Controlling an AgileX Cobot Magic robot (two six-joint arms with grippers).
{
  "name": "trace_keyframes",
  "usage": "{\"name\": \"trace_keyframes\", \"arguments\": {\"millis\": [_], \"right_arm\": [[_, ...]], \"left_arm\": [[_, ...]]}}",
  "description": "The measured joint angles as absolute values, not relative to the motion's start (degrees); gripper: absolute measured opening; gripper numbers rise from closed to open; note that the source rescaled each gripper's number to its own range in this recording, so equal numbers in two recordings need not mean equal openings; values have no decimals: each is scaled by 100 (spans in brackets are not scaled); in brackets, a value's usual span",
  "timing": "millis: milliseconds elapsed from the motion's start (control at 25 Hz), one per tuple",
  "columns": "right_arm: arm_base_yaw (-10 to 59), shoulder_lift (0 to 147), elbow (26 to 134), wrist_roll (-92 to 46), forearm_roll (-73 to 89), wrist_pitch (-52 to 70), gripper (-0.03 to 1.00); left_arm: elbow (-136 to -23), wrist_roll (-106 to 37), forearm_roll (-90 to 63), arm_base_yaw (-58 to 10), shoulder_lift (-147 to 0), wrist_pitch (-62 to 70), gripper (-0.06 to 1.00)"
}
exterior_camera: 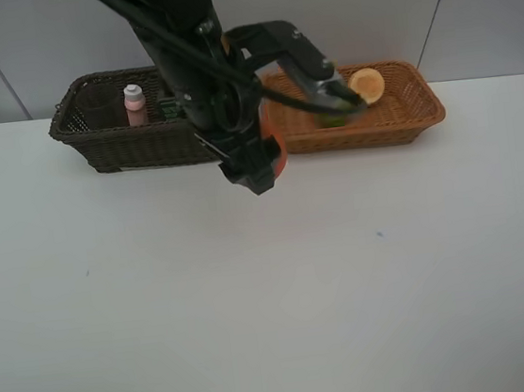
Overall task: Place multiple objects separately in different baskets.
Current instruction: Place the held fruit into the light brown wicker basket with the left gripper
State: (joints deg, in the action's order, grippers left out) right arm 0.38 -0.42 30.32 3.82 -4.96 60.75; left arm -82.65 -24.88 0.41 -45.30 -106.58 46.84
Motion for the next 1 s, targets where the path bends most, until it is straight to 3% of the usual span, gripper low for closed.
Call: {"name": "trace_keyframes", "arguments": {"millis": [520,1000], "right_arm": [[38,-42,3032,382,-496,6075,69],[38,-42,3032,382,-496,6075,69]], "left_arm": [[-9906,-780,272,-4530,-11838,3542,90],[-9974,-426,768,-4180,-12579,1062,90]]}}
